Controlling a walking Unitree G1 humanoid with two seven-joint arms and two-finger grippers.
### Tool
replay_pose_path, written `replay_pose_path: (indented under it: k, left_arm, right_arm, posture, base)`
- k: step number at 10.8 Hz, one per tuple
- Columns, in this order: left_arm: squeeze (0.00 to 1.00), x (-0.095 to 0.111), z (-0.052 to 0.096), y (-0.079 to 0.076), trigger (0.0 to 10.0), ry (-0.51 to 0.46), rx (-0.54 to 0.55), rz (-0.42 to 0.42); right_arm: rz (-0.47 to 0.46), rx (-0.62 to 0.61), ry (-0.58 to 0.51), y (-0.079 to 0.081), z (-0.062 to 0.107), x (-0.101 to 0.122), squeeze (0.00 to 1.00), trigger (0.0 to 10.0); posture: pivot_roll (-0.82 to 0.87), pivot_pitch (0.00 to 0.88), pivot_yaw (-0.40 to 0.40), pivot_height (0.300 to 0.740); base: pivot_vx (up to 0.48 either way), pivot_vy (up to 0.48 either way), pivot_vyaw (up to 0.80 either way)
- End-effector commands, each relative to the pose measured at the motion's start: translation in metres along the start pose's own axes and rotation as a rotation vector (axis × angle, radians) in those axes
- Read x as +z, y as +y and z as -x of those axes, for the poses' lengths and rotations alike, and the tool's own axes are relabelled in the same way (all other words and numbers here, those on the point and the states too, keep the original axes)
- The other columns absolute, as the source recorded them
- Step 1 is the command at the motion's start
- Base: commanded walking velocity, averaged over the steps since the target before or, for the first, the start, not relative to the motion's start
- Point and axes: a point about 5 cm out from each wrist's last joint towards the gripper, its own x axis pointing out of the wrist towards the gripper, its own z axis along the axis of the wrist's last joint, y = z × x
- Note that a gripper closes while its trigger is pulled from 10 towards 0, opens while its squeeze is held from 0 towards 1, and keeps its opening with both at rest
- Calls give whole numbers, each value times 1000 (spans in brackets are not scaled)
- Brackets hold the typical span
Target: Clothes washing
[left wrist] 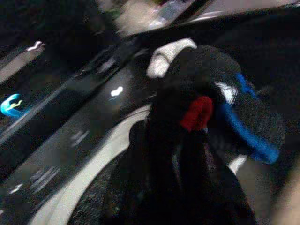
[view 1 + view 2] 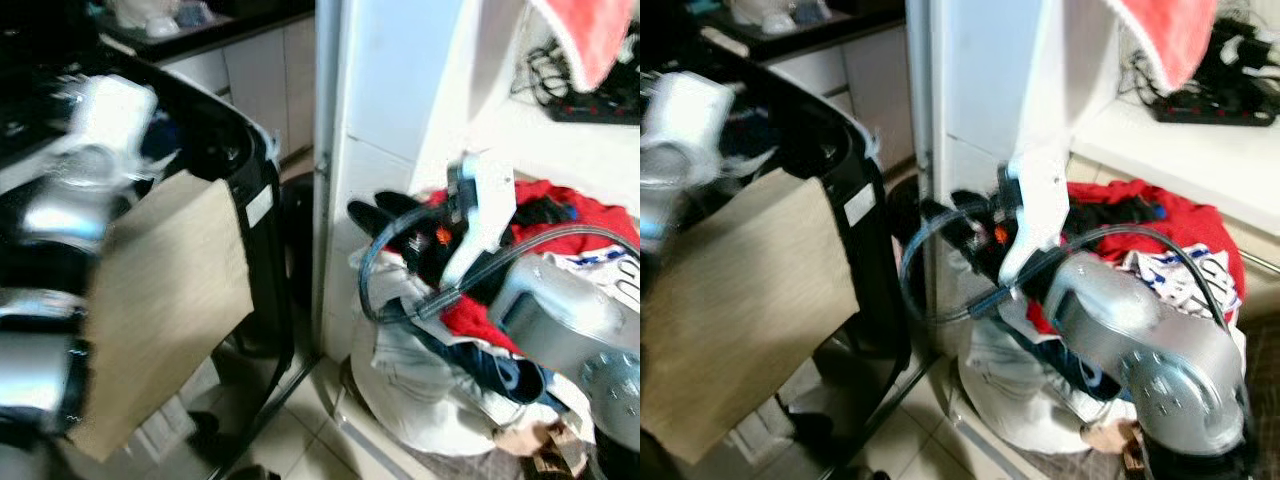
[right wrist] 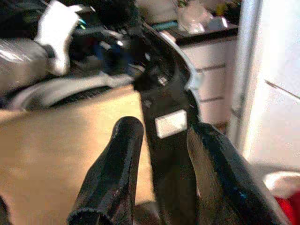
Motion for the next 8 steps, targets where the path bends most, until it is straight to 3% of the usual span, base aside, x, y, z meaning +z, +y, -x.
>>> replay_pose_path:
  k: [1,4,8]
  left_arm:
    - [1000,7,-1,7,10000,-7,19,32]
    - [1000,-2,-4,4,10000,55,-42,97]
    - [1000,-7,-5,4,10000,62,-26,119]
  right_arm:
    - [25,20,-6,4,-1,1,0,10000]
    - [48,16,16,3,-2,-3,0,10000]
    - [52,-61,24,-6,-2,-6,0,10000]
  posture:
    - [-169,0,39,740]
    - [-167,0,33,740]
    - [-166,0,32,740]
  base:
    - [0,0,0]
    - [0,0,0]
    - [0,0,0]
